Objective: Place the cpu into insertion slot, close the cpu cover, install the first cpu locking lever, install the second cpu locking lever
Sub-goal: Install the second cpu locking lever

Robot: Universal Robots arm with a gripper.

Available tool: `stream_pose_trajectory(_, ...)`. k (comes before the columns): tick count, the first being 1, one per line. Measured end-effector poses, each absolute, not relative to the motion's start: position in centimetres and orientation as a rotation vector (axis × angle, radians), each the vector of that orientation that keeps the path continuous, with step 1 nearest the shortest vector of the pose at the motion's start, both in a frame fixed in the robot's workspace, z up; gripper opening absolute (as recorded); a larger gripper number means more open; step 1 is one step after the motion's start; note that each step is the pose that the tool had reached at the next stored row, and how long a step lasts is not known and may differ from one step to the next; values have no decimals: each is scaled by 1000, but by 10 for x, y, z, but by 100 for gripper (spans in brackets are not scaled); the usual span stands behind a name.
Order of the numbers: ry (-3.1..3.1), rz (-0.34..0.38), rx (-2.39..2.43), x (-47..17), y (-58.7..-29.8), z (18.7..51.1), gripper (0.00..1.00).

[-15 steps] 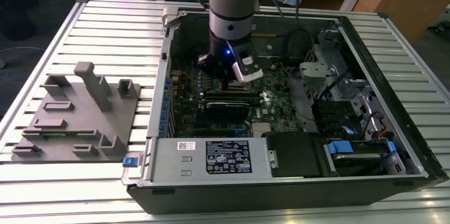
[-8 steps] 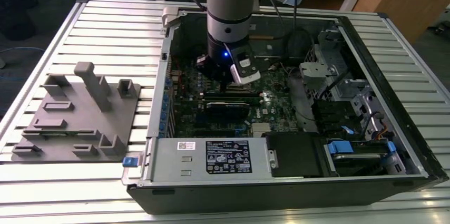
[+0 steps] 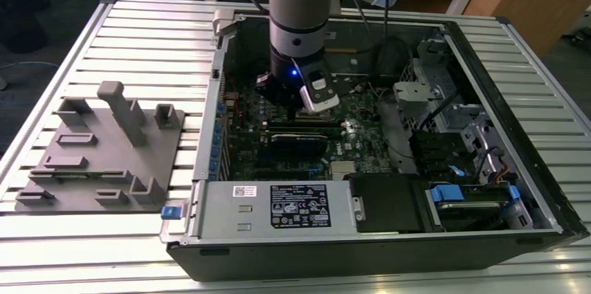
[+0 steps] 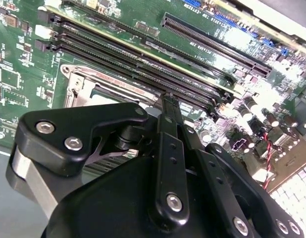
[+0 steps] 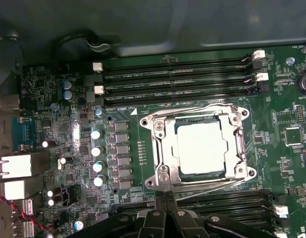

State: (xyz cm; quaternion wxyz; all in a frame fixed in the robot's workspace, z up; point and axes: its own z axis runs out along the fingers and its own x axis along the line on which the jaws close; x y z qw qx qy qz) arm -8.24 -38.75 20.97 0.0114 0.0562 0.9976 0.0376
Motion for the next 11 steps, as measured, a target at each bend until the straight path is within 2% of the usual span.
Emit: stream_pose_trajectory(11,3111,137,176,-83,-387,207,10)
